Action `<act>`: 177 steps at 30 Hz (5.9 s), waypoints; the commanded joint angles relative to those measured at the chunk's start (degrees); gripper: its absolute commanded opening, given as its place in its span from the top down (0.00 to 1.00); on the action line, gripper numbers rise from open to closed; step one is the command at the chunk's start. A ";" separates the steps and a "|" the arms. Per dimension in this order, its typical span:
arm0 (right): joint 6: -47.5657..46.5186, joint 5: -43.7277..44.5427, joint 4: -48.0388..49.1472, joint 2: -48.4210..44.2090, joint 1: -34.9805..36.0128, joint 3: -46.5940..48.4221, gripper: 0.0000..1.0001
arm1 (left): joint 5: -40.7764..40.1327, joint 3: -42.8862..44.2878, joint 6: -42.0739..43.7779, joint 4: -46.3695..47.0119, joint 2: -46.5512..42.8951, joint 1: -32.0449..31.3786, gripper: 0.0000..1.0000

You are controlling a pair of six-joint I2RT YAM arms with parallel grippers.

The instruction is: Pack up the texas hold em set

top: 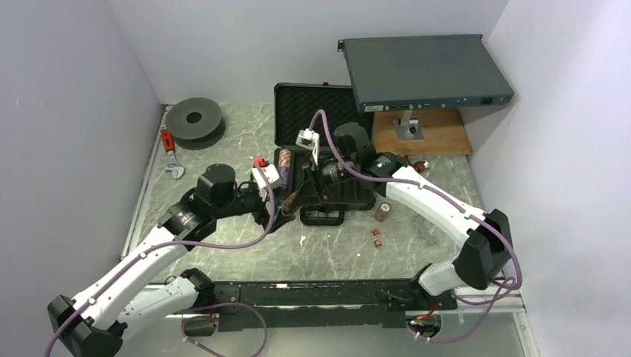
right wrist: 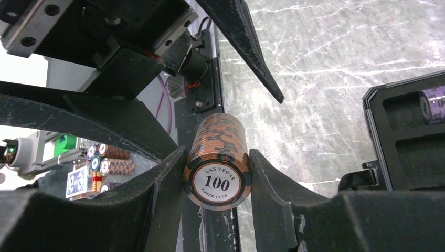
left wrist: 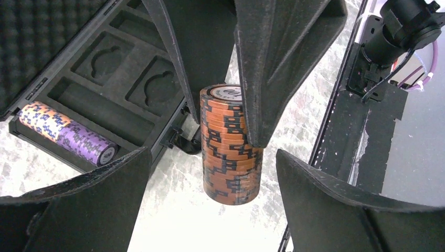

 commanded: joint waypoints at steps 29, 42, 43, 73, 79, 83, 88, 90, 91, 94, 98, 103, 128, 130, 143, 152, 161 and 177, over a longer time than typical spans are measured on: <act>-0.21 3.73 2.90 -2.93 0.88 3.17 0.19 | 2.54 3.01 -1.99 0.90 3.60 0.21 1.00; 6.57 34.74 2.85 -3.94 0.54 4.27 0.00 | -2.63 1.89 -3.88 0.80 0.75 0.14 1.00; 7.04 37.56 2.53 -4.03 0.29 4.43 0.00 | -3.27 1.69 -4.13 0.87 0.41 0.14 1.00; 15.34 86.88 -1.11 -9.30 0.07 2.90 0.00 | -33.41 11.26 -32.78 -1.12 20.00 -4.07 1.00; 15.46 86.00 -0.85 -9.66 0.09 2.31 0.00 | -35.96 17.81 -34.68 -3.95 28.82 -4.05 1.00; 15.14 85.32 -0.84 -9.67 0.10 2.44 0.00 | -37.36 22.46 -33.67 -5.28 33.70 -3.93 1.00; 14.22 84.87 -0.69 -9.76 0.53 2.52 0.00 | -39.03 27.18 -32.31 -6.70 39.38 -3.70 1.00; 13.80 84.64 -0.59 -9.73 0.99 2.56 0.00 | -39.07 28.80 -31.90 -7.20 41.43 -3.22 1.00; 13.63 84.53 -0.52 -9.68 1.22 2.57 0.00 | -38.99 29.55 -31.95 -7.43 42.42 -2.94 1.00; 13.04 84.74 -0.28 -9.47 1.88 2.57 0.00 | -38.41 30.99 -31.97 -7.10 44.69 -2.05 1.00; 12.46 85.83 -0.06 -9.57 2.52 2.48 0.00 | -37.56 32.75 -31.88 -6.52 47.01 -1.00 1.00; 12.10 86.96 0.21 -9.98 2.71 2.13 0.00 | -36.11 34.39 -31.80 -6.29 49.47 0.41 1.00; 12.45 91.08 -0.25 -10.63 3.59 1.69 0.00 | -33.79 47.07 -33.16 -11.37 64.60 4.27 1.00; 12.36 91.10 -0.10 -10.64 3.59 1.56 0.00 | -33.38 46.97 -33.25 -10.82 64.86 4.27 1.00; 12.05 90.58 0.34 -10.55 3.59 1.25 0.00 | -33.75 45.94 -35.19 -10.61 64.22 4.36 0.81; 11.68 90.08 0.30 -10.16 3.64 1.25 0.00 | -33.44 44.53 -34.23 -8.81 61.61 4.36 0.51; 11.08 90.36 0.68 -9.56 3.50 1.10 0.00 | -32.87 42.90 -32.64 -7.97 56.54 4.36 0.29; 7.57 75.47 8.38 -11.08 3.59 -5.19 0.00 | -49.01 31.05 -15.12 -22.21 24.13 5.34 0.28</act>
